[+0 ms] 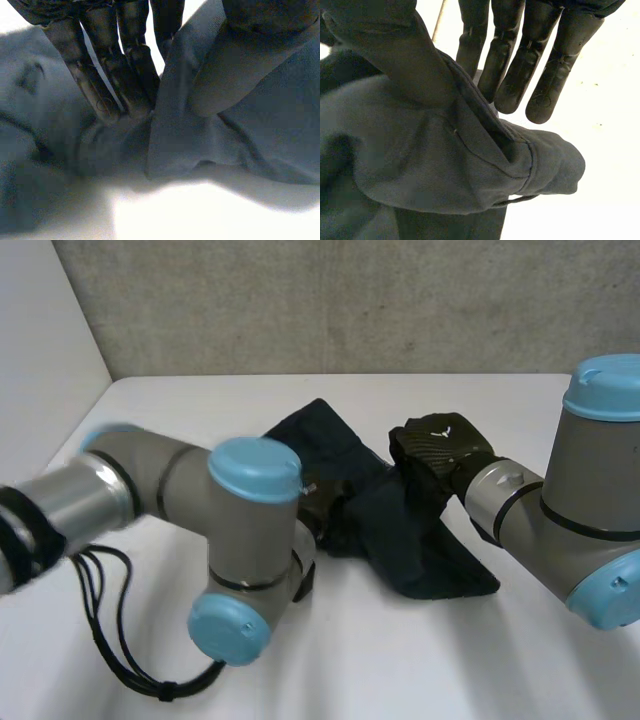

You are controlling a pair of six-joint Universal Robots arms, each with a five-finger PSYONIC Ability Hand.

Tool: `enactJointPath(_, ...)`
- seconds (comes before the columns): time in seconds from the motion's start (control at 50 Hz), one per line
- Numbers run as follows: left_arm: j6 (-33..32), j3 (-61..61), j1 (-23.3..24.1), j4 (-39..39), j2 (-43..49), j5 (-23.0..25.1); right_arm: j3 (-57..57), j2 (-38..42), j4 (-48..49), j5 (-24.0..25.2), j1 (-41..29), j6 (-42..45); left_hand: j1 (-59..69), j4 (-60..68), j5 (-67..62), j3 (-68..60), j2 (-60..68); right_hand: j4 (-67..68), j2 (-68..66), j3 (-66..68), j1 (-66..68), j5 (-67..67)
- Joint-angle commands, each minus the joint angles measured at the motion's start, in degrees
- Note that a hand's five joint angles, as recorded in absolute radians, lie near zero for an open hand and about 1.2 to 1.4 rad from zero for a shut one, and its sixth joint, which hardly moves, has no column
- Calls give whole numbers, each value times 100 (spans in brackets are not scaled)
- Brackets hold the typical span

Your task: Fold the shorts.

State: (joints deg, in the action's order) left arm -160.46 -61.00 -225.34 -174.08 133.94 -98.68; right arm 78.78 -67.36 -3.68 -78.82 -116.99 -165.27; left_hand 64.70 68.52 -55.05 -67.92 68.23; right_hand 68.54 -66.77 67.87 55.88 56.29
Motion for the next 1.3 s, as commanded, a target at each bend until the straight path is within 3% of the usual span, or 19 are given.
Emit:
enactJointPath(0.02, -1237, 44, -905, 286, -1289, 181, -126, -146, -1, 77, -34, 22, 1530, 1148, -1495, -1208, 1177, 1146, -1323, 1213, 2412, 1371)
enactJointPath(0.1, -2573, 263, -1065, 392, -1476, 585, -258, -146, 7, 86, -69, 4, 1530, 1148, -1495, -1208, 1177, 1146, -1323, 1213, 2412, 1371)
enactJointPath(0.18, -3376, 457, -1126, 445, -1502, 666, -355, -15, 42, 51, -148, -14, 1530, 1148, -1495, -1208, 1177, 1146, -1323, 1213, 2412, 1371)
enactJointPath(0.42, -3641, 308, -1197, 454, -861, 683, -662, 767, 280, -20, -693, -338, 1432, 1050, -1398, -1111, 1080, 1146, -1323, 1213, 2412, 1371)
enactJointPath(0.52, -3834, 343, -1205, 428, -474, 631, -812, 1163, 315, -81, -702, -480, 20, -361, 14, 301, -332, 1146, -1323, 1213, 2412, 1371)
enactJointPath(0.6, -3844, 361, -1258, 419, -456, 534, -996, 1427, 315, -362, -711, -462, -3105, -3487, 3140, 3426, -3457, 1146, -1323, 1213, 2412, 1371)
enactJointPath(0.68, -3765, 308, -1249, 445, -666, 104, -1075, 1532, 315, -556, -720, -462, -4437, -4819, 4472, 4758, -4790, 1146, -1323, 1213, 2412, 1371)
enactJointPath(0.78, -3143, -479, -1179, 445, -1736, -572, -1119, 1550, 376, -600, -720, -471, -4926, -5307, 4960, 5247, -5278, 1146, -1323, 1213, 2412, 1371)
enactJointPath(0.98, -1349, -3090, -1170, 375, -3514, -670, -1233, 1638, 394, -723, -851, -471, -4945, -5326, 4979, 5266, -5297, 1146, -1323, 1213, 2412, 1371)
enactJointPath(1.12, -1023, -3963, -846, 375, -3498, -688, -1313, 1691, 386, -723, -948, -462, -4339, -4721, 4374, 4661, -4692, 1146, -1323, 1213, 2412, 1371)
enactJointPath(1.3, -1005, -3920, -669, 217, -2909, -714, -1260, 1638, 368, -732, -1010, -479, -4053, -4434, 4087, 4374, -4405, 1146, -1323, 1213, 2412, 1371)
